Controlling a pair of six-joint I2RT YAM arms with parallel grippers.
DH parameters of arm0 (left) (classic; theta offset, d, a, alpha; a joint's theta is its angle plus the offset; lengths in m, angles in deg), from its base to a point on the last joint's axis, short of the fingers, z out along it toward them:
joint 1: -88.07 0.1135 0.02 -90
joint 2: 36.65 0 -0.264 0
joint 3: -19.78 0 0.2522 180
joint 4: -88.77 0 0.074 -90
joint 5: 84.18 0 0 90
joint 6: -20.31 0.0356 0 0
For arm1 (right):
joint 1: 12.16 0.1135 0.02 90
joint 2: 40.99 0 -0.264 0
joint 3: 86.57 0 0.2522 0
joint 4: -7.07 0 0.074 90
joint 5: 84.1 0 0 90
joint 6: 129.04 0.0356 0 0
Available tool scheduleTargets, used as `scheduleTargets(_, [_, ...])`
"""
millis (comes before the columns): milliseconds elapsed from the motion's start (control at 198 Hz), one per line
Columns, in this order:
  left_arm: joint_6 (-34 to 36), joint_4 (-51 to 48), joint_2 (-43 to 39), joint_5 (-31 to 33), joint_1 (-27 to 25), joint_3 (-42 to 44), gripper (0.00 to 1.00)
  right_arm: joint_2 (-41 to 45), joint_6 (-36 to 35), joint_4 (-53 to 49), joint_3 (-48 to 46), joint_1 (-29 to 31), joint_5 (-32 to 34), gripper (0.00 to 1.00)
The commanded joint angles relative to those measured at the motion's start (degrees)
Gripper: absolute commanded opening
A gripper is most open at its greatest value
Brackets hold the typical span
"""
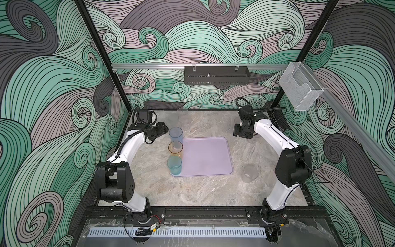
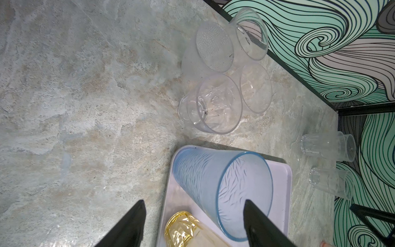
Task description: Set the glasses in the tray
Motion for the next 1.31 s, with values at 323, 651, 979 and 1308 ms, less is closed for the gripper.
scheduleTargets(323, [1.0, -0.8, 0.1, -0.7, -2.5, -0.3, 0.74, -11.4, -3.2, -1.2, 16.4, 0.1, 8.4, 0.59])
scheduleTargets(651, [1.2, 0.3, -0.2, -0.9, -2.7, 2.1, 0.74, -23.5, -6.7, -1.3, 30.4, 0.0, 13.8, 0.55])
scheduleTargets(979, [1.9, 0.6, 1.0, -0.8, -2.7, 2.5, 0.74, -31.8, -10.0, -1.6, 37.8, -0.2, 14.1, 0.5])
scheduleTargets(1308, [2.2, -0.2, 1.0, -0.7, -2.7, 2.0, 0.75, -34.3, -9.4, -1.5, 38.3, -0.3, 11.4, 0.36])
